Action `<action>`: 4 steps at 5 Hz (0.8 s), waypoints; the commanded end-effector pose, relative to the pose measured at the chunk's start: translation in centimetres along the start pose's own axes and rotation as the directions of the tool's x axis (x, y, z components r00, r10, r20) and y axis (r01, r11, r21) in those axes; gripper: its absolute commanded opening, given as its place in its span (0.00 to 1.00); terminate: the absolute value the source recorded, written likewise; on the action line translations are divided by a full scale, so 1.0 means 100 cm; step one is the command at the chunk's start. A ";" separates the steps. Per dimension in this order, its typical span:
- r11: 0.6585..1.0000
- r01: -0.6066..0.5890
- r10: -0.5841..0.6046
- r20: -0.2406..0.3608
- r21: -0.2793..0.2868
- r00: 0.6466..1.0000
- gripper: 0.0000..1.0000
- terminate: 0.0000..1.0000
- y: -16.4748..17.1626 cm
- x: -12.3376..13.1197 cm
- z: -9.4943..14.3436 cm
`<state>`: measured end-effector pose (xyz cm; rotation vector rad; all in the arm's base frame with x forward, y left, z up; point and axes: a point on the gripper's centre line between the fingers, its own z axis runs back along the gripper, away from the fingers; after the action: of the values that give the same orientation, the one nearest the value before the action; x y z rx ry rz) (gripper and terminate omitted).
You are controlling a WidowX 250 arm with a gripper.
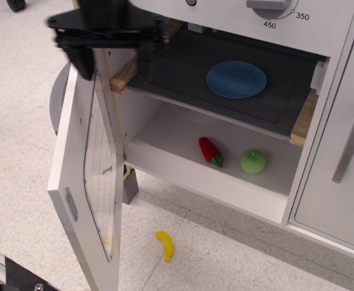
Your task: Close oven
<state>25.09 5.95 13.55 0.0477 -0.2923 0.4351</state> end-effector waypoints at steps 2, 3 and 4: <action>0.998 -0.027 0.030 -0.045 0.053 0.999 1.00 0.00 0.040 -0.038 0.020; 0.997 -0.044 0.049 -0.086 0.056 0.995 1.00 0.00 0.042 -0.052 0.014; 0.995 -0.090 0.093 -0.115 0.031 0.989 1.00 0.00 0.033 -0.061 -0.002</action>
<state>18.31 6.52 10.75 0.0309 -0.1509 0.5396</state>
